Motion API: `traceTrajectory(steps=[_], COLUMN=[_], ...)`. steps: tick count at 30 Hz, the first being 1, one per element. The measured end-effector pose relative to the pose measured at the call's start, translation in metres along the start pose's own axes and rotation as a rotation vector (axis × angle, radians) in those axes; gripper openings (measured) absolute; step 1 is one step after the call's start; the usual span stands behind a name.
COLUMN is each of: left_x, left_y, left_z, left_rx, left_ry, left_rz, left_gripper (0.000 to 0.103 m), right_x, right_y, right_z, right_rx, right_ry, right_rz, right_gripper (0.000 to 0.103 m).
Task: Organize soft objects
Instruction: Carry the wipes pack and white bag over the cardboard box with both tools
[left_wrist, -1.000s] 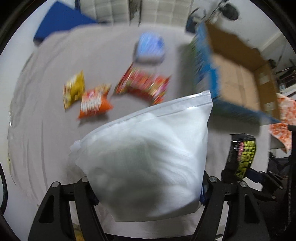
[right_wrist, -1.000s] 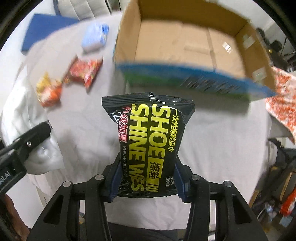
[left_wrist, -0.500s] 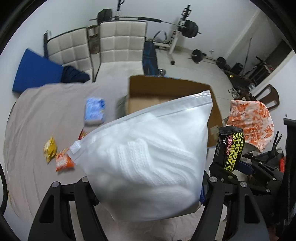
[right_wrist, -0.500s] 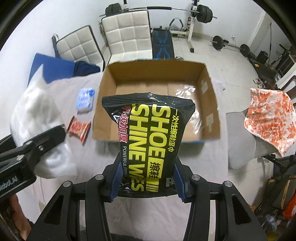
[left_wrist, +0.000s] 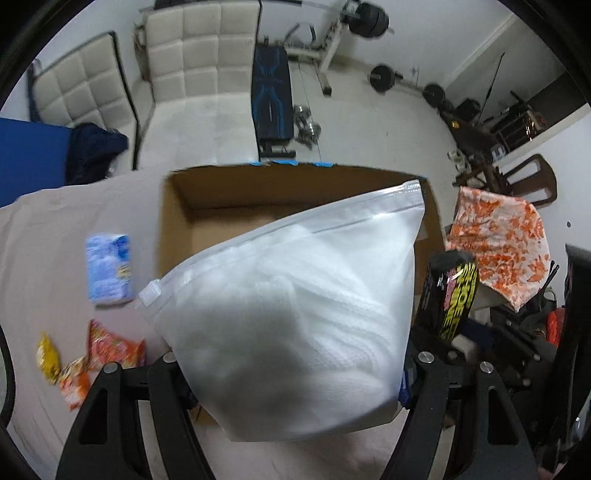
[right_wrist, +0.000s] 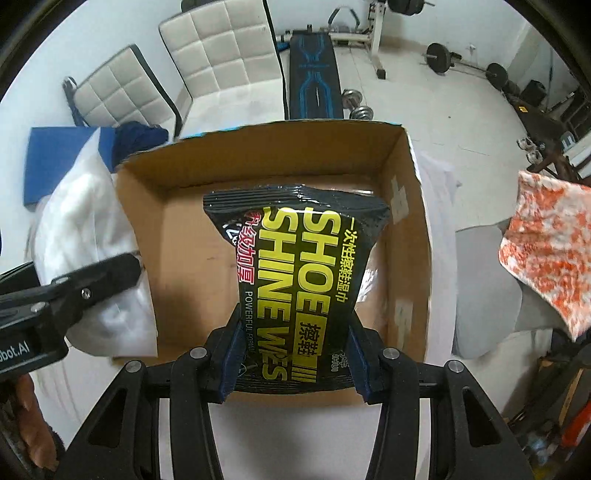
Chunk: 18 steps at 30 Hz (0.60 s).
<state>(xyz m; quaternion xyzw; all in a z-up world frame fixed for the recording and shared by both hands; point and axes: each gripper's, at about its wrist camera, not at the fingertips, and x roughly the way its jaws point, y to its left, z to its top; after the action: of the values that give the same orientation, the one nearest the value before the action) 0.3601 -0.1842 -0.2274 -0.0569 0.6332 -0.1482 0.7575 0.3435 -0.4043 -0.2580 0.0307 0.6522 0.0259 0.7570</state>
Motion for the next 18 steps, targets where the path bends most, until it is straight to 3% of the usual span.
traceTrajectory(steps=[9, 18], left_x=[0.1, 0.137], left_y=[0.0, -0.017], left_z=[0.052, 0.072], left_rx=[-0.025, 0.009], left_ry=[0.177, 0.25], left_rz=[-0.048, -0.022], left_gripper=[0.073, 0.075], right_x=[0.085, 0.12], right_y=[-0.027, -0.024], right_z=[0.061, 0.092], right_rx=[-0.04, -0.089], right_ry=[0.117, 0.176], right_rz=[-0.029, -0.052], right_gripper=[0.052, 0.054])
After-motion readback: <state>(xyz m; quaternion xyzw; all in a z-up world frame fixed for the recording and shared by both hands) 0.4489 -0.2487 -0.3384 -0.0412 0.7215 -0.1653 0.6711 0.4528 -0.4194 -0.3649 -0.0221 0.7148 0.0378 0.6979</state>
